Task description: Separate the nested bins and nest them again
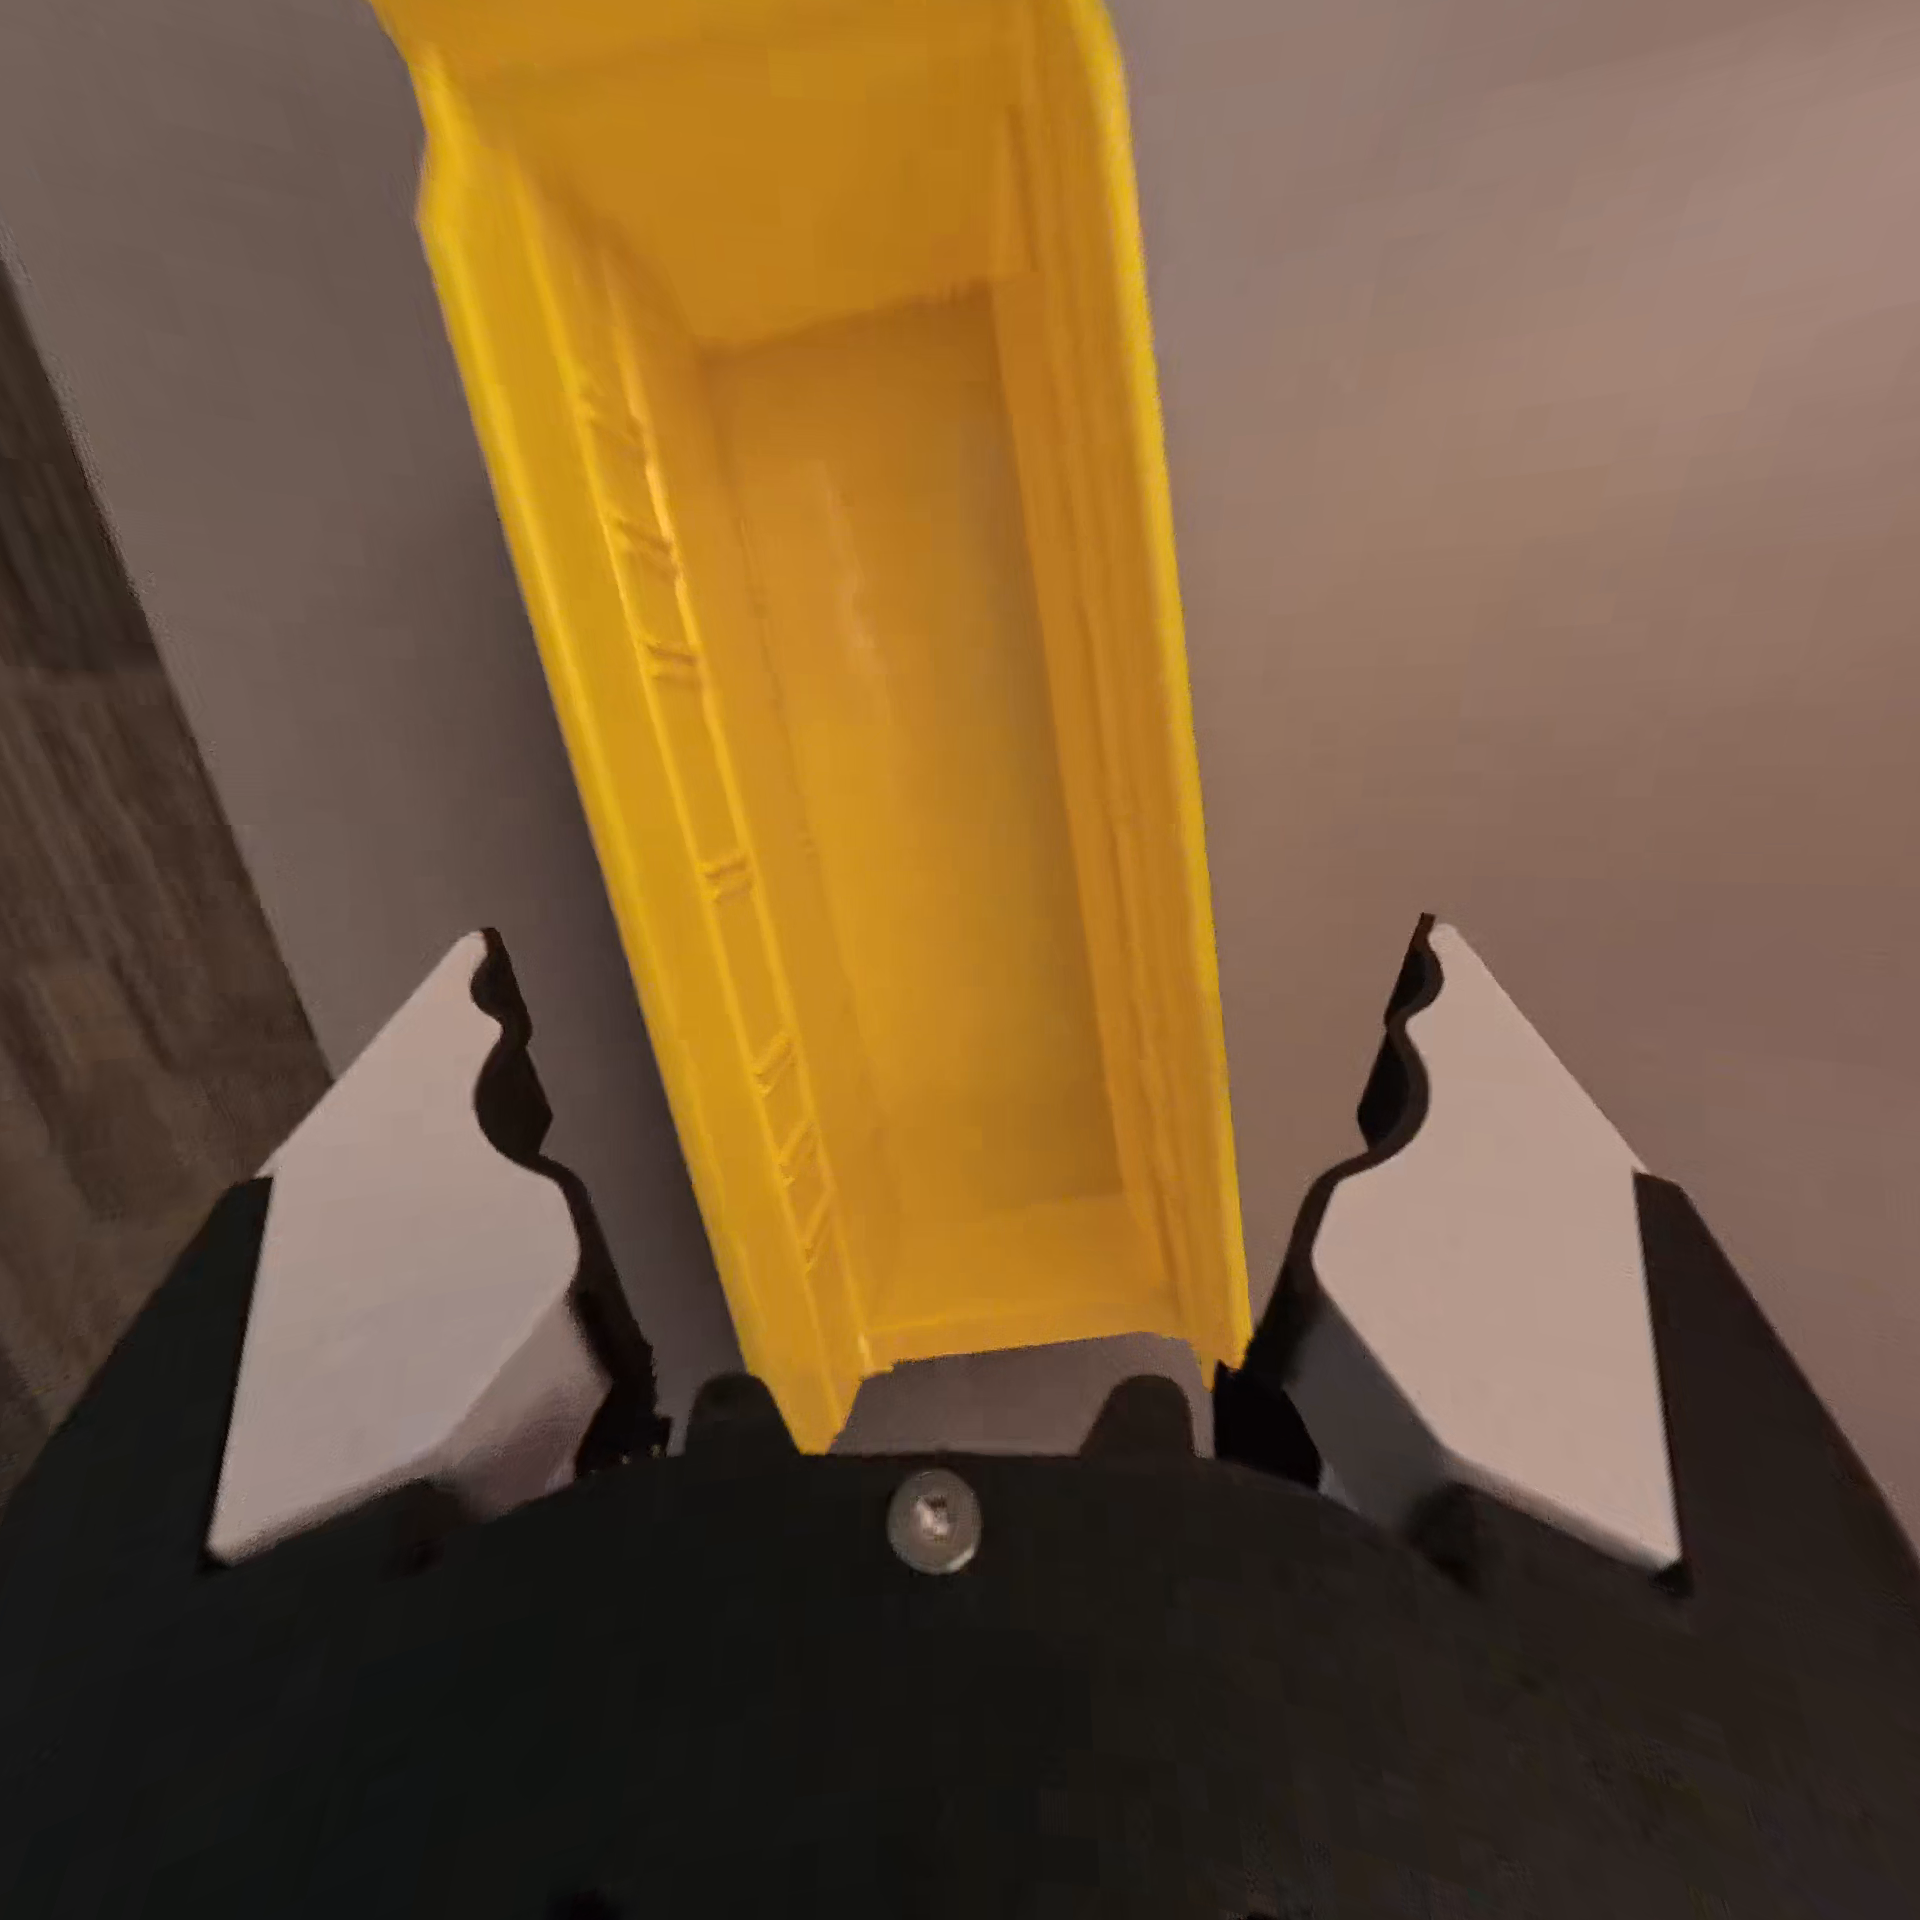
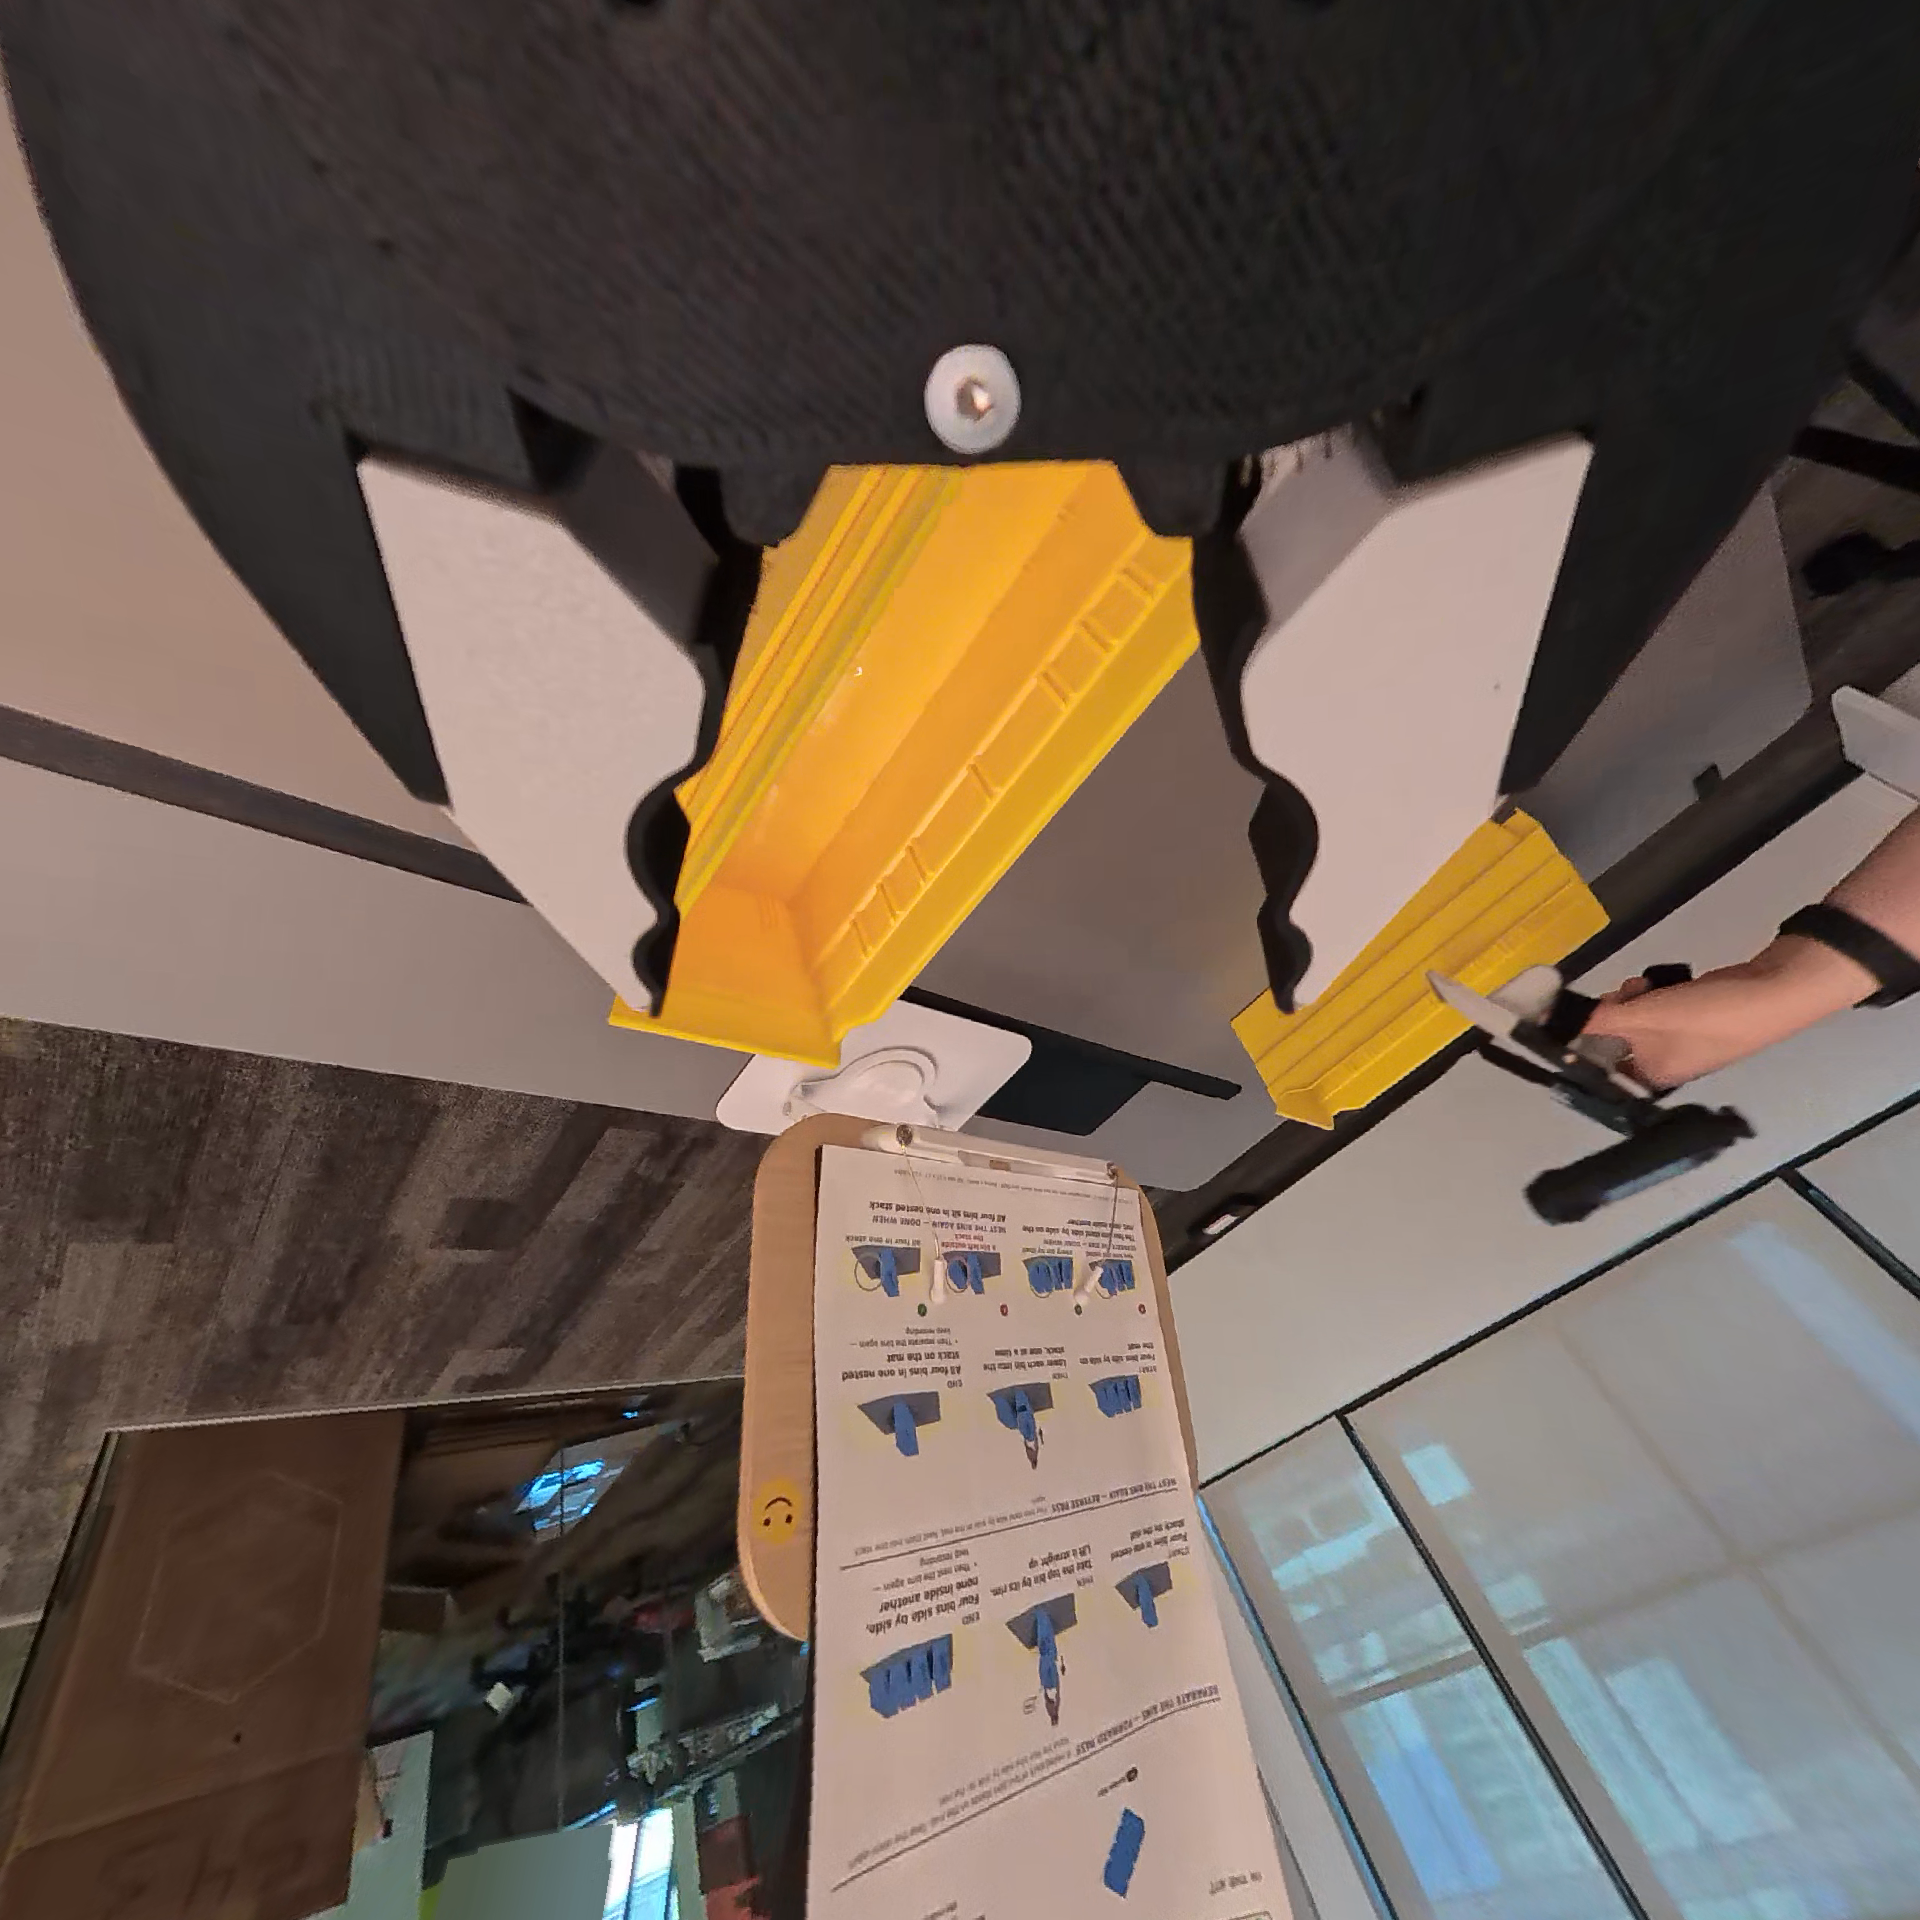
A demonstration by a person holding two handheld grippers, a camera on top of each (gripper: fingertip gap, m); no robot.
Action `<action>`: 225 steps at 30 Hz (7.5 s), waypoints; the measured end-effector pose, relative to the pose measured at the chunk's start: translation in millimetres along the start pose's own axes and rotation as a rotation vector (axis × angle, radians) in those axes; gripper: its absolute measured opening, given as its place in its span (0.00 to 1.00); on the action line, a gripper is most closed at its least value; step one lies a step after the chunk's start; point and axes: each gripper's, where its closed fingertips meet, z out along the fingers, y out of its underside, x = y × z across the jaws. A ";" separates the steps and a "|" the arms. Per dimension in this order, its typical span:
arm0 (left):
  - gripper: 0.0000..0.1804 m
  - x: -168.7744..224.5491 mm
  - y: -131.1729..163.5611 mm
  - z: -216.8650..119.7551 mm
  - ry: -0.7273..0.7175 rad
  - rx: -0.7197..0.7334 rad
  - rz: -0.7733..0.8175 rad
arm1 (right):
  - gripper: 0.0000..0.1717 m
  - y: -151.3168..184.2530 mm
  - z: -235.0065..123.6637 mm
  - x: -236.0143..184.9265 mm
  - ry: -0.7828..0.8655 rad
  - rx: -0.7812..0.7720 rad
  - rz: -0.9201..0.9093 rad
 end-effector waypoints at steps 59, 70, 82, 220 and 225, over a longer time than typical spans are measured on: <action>0.84 81.2 21.5 36.2 0.063 -0.321 -0.040 | 0.57 10.2 -5.9 55.1 -0.224 -0.228 -0.052; 0.68 86.2 25.1 24.8 0.091 -0.373 -0.139 | 0.57 19.1 2.2 57.5 -0.212 -0.271 -0.062; 0.66 134.3 17.9 -46.0 0.053 -0.469 -0.115 | 0.57 14.0 -6.3 62.0 -0.221 -0.250 -0.044; 0.44 107.5 3.9 -293.0 0.770 1.244 0.272 | 0.75 138.0 62.7 27.2 0.689 -0.999 0.196; 0.43 110.1 10.0 -305.4 0.817 1.283 0.313 | 0.74 139.9 62.0 27.4 0.692 -1.020 0.218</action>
